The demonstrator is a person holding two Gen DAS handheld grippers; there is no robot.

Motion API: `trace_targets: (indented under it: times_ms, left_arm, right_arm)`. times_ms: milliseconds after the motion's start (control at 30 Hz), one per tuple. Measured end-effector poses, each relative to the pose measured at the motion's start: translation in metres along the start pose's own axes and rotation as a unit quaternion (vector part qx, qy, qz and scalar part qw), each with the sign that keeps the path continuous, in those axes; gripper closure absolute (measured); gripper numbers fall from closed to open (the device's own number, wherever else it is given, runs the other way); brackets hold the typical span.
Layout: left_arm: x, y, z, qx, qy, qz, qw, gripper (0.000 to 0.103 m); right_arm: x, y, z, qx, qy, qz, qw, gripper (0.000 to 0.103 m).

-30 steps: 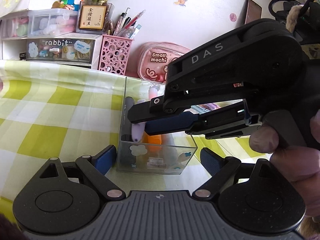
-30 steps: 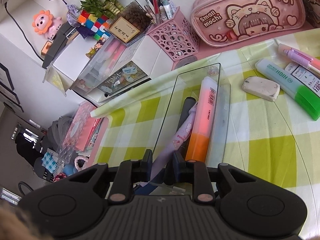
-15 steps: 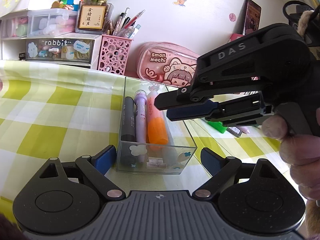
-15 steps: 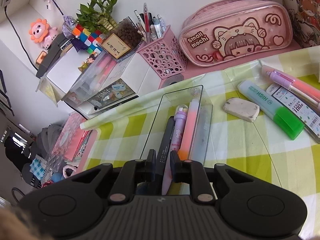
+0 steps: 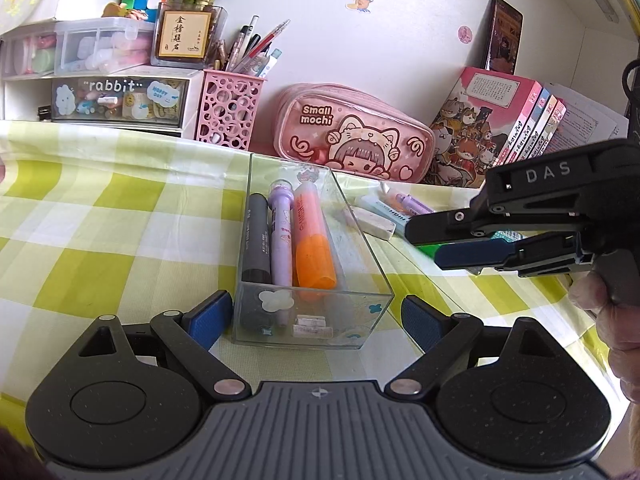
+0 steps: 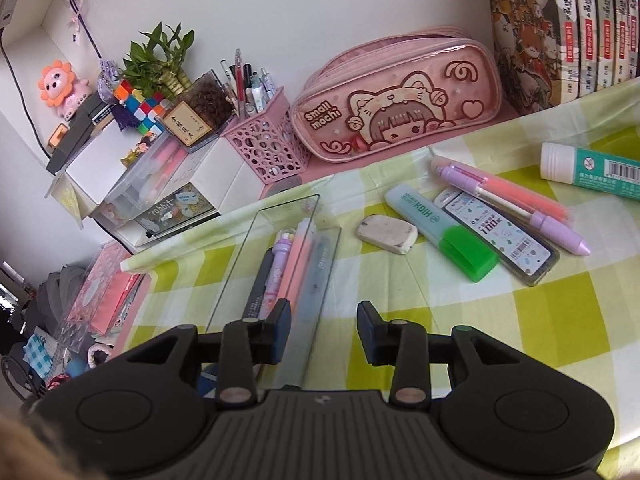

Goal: Organize stationery
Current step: 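Move the right tool to the lavender pen beside the glue stick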

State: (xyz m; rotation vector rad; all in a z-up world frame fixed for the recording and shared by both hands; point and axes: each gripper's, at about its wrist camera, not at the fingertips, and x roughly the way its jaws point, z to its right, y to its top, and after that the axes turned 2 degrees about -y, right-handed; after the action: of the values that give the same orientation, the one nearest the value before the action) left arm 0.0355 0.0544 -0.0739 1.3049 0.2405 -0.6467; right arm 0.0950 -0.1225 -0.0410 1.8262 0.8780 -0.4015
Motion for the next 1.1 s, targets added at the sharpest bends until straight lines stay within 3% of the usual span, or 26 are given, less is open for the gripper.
trace_targets:
  times_ms: [167,367,667,933,1100]
  left_arm:
    - [0.000,0.000,0.000,0.000,0.000,0.000,1.0000,0.015]
    - [0.000,0.000,0.000,0.000,0.000,0.000,1.0000,0.015]
    - [0.000,0.000,0.000,0.001,0.000,0.000,1.0000,0.015]
    - [0.000,0.000,-0.001,0.002,0.001,-0.001,1.0000,0.015]
    - [0.000,0.000,-0.002,0.003,0.001,-0.001,1.0000,0.015]
  right_arm:
    - [-0.009,-0.003,0.014,-0.044,-0.075,0.029,0.996,0.029]
    - [-0.013,-0.002,0.036,-0.066,-0.110,0.038,0.991,0.029]
    - [-0.015,0.014,0.056,-0.143,-0.117,0.068,0.980,0.029]
    - [0.009,0.029,0.071,-0.148,-0.104,0.055,0.982,0.029]
    - [0.015,0.031,0.075,-0.152,-0.108,0.053,0.981,0.037]
